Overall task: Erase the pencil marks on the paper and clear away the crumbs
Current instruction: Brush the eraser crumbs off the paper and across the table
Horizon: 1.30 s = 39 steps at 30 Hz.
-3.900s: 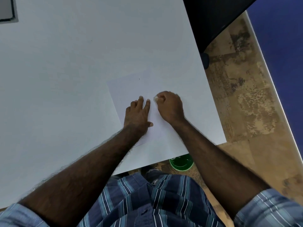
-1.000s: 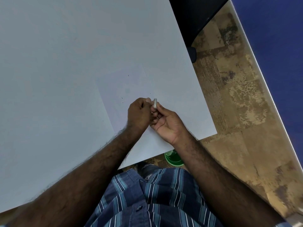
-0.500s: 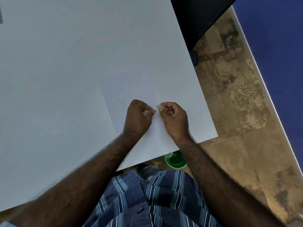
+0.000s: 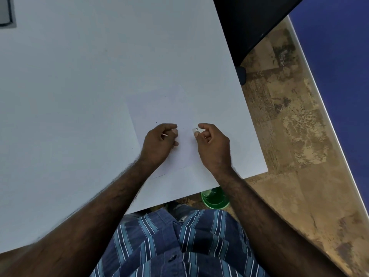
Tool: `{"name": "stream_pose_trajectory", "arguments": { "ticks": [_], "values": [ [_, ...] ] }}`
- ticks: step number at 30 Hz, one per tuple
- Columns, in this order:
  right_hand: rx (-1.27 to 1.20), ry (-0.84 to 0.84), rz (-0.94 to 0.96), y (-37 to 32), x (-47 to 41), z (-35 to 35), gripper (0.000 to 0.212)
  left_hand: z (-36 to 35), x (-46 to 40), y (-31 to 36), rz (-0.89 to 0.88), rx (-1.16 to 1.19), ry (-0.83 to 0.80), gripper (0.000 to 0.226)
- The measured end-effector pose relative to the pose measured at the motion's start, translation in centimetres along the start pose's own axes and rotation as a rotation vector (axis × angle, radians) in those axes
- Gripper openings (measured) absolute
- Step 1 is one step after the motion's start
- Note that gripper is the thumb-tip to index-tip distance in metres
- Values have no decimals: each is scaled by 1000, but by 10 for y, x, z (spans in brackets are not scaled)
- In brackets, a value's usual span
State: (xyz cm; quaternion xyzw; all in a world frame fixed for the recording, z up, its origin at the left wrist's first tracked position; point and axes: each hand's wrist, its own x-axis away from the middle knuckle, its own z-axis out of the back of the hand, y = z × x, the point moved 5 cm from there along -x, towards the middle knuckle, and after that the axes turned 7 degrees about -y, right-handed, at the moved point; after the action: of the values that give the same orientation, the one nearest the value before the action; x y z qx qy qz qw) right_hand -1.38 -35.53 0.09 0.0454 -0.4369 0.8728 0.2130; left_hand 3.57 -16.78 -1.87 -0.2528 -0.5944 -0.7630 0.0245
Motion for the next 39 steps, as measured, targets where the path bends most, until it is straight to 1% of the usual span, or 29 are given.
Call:
{"name": "stream_pose_trajectory", "arguments": {
  "ticks": [2,4,7,11,15,17,19,21,24,26,29,31,33,36,38,39],
  "values": [
    [-190,-92,-90,-1,-1,-10,23,-10,3,2,79,90,-92,26],
    [-345,-175,-140,-6,1,-22,21,-16,6,4,116,191,-162,27],
    [-447,-234,-145,-14,5,-36,24,-8,7,1,96,195,-135,23],
    [-274,-270,-88,-12,2,-51,33,23,-1,-15,126,168,0,21],
    [-92,-249,43,-17,5,-60,30,75,-15,-31,123,95,229,16],
    [-10,-259,126,-18,9,-65,32,105,-25,-37,113,21,304,13],
    [107,-273,216,-16,12,-72,34,131,-36,-41,104,-87,347,18],
    [206,-286,286,-12,14,-78,36,151,-46,-44,107,-224,356,21],
    [286,-309,343,-6,15,-86,38,166,-57,-40,91,-307,359,20],
    [330,-322,375,-1,15,-91,38,168,-62,-35,53,-340,359,22],
    [365,-320,398,3,14,-95,36,170,-66,-32,13,-479,369,25],
    [371,-311,403,4,13,-96,34,168,-63,-28,-100,-623,382,31],
    [378,-291,426,4,12,-97,33,161,-56,-23,-280,-796,355,32],
    [391,-234,499,-4,16,-101,32,144,-49,-25,-488,-979,195,37],
    [420,-219,585,-14,22,-110,32,136,-49,-35,-544,-1060,56,43],
    [448,-226,643,-21,27,-118,32,134,-49,-42,-542,-1089,1,46]
  ]
}}
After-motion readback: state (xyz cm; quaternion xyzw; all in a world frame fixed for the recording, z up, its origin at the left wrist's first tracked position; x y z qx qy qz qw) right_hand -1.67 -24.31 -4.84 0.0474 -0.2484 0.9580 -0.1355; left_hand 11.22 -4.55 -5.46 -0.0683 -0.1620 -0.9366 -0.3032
